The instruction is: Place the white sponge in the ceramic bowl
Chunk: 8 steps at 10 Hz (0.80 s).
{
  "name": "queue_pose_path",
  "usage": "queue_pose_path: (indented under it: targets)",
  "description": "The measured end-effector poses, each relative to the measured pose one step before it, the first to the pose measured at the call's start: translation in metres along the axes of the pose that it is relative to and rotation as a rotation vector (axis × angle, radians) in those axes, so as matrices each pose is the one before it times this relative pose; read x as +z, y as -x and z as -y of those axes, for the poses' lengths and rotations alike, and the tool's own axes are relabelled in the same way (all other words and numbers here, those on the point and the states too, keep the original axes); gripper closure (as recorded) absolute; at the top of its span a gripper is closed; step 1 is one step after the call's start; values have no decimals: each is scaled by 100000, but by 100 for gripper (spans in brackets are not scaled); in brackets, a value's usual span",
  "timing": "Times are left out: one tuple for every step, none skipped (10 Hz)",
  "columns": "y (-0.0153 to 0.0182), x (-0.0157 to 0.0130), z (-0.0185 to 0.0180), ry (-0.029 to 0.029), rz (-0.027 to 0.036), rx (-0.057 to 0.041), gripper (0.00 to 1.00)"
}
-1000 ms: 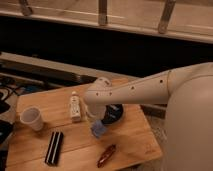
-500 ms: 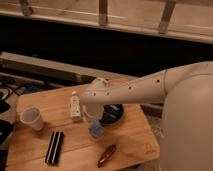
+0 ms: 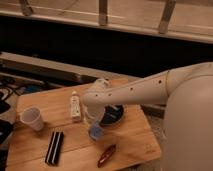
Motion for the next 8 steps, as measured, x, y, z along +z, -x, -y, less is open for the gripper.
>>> queue_pose_path:
  targets:
    - [39, -9, 16, -179, 8, -149, 35]
    - [100, -191, 129, -1097, 184, 190, 45]
    - [721, -481, 301, -1976, 1164, -282, 53]
    - [1167, -1255, 745, -2659, 958, 118, 65]
    - [1227, -1420, 1441, -2836, 1116, 390, 76]
    - [925, -1030, 1428, -2346, 902, 800, 84]
    - [1428, -1330, 1559, -3102, 1271, 710, 95]
    - [772, -782, 580, -1089, 1105, 642, 99]
